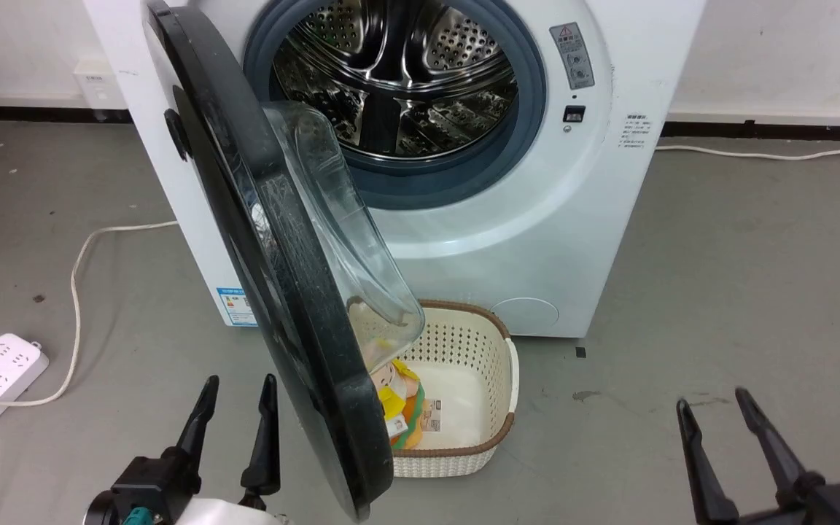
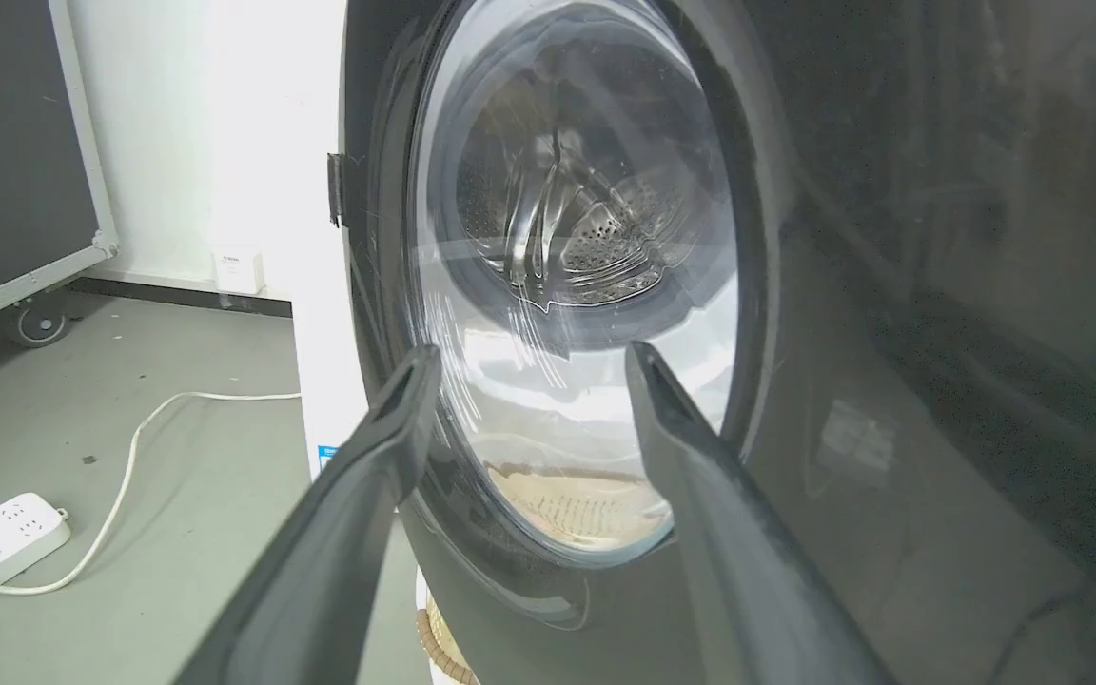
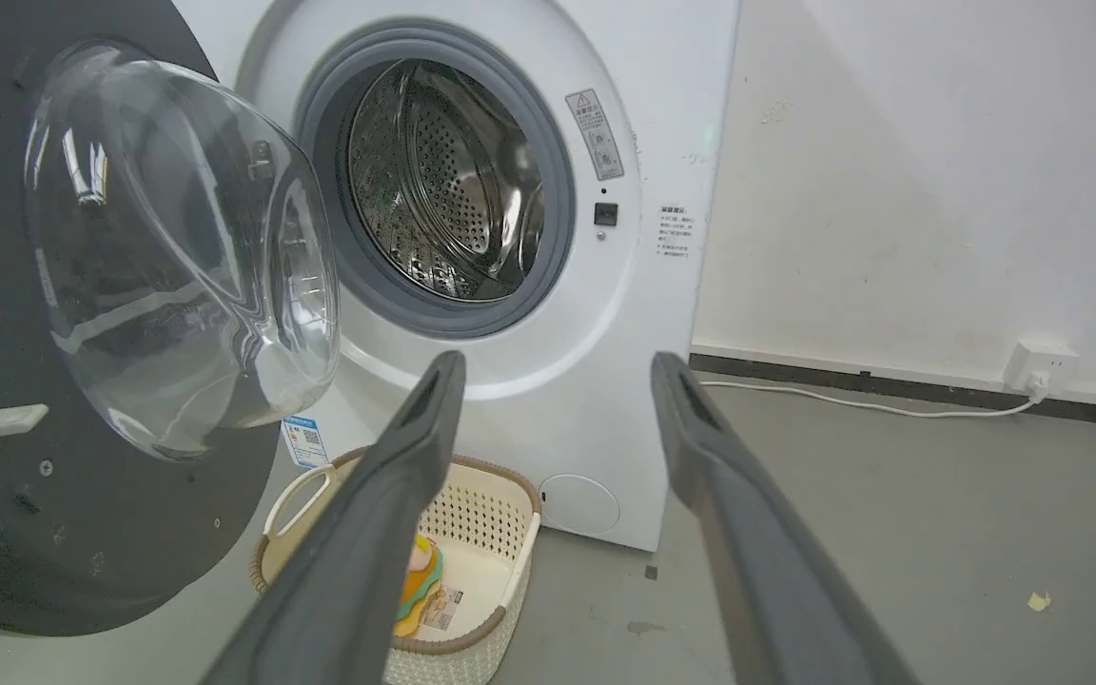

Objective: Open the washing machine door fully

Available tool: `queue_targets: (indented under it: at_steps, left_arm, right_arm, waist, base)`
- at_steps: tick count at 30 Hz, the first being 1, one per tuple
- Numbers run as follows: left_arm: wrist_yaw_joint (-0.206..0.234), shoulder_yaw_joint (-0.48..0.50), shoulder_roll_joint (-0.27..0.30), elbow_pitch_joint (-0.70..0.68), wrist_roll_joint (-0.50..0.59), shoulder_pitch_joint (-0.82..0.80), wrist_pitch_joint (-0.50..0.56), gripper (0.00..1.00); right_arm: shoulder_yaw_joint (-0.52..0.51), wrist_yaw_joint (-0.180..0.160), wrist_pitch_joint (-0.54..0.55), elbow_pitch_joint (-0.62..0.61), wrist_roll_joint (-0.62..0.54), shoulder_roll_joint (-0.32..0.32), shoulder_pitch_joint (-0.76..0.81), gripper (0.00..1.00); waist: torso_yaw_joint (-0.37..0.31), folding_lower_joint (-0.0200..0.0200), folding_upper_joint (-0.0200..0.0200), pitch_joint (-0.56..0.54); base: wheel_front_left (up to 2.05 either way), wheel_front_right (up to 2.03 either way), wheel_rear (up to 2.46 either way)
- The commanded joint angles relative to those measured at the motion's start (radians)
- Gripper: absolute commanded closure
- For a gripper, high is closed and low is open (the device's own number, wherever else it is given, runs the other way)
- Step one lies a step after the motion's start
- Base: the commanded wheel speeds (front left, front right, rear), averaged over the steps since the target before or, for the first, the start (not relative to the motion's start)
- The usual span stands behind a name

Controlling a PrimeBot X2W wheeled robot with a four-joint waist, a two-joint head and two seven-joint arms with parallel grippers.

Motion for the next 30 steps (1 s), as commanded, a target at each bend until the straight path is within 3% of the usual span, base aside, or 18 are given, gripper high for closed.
queue_targets:
  at_steps: [1, 6, 7, 8, 12, 19, 25, 30]
  left_arm:
    - [-0.003, -0.001, 0.001, 0.001, 0.006, 0.010, -0.005, 0.00]
    - [-0.004, -0.014, 0.001, 0.007, 0.004, 0.015, -0.005, 0.00]
    - [-0.005, -0.018, 0.001, 0.010, 0.002, 0.017, -0.005, 0.13]
    - [-0.006, -0.022, 0.001, 0.012, -0.001, 0.018, -0.005, 1.00]
    - [-0.006, -0.023, 0.001, -0.002, -0.008, 0.018, -0.005, 1.00]
    - [0.033, 0.033, 0.001, -0.119, -0.095, -0.010, -0.005, 1.00]
    - [0.062, 0.075, 0.001, -0.273, -0.095, -0.068, -0.005, 1.00]
    - [0.084, 0.046, 0.001, -0.364, -0.070, -0.122, -0.005, 1.00]
  right_arm:
    - [-0.002, 0.001, -0.004, -0.002, -0.001, 0.008, 0.020, 0.00]
    - [0.016, 0.001, -0.004, 0.006, -0.006, 0.023, 0.037, 0.00]
    - [0.014, 0.001, -0.004, 0.005, -0.002, 0.024, 0.034, 0.00]
    - [0.012, 0.001, -0.004, 0.004, 0.002, 0.026, 0.031, 0.00]
    - [0.007, 0.001, -0.004, 0.007, 0.010, 0.028, 0.023, 0.00]
    - [-0.003, 0.001, -0.004, 0.014, 0.027, 0.029, 0.018, 0.00]
    - [0.000, 0.001, -0.004, 0.020, 0.012, 0.030, 0.016, 0.00]
    - [0.008, 0.001, -0.004, 0.025, 0.013, 0.030, 0.008, 0.00]
  waist:
    - [0.000, 0.0001, 0.0000, -0.002]
    - [-0.005, 0.0001, 0.0000, -0.005]
    - [-0.006, 0.0001, 0.0000, -0.006]
    - [-0.007, 0.0001, 0.0000, -0.007]
    - [-0.007, 0.0001, 0.0000, -0.010]
    - [0.003, 0.0001, 0.0000, -0.012]
    - [0.011, 0.0001, 0.0000, -0.012]
    - [0.010, 0.0001, 0.0000, -0.010]
  base:
    - [0.00, 0.00, 0.00]
    - [0.00, 0.00, 0.00]
    - [0.00, 0.00, 0.00]
    - [0.00, 0.00, 0.00]
    - [0.00, 0.00, 0.00]
    - [0.00, 0.00, 0.00]
    - [0.00, 0.00, 0.00]
    - [0.00, 0.00, 0.00]
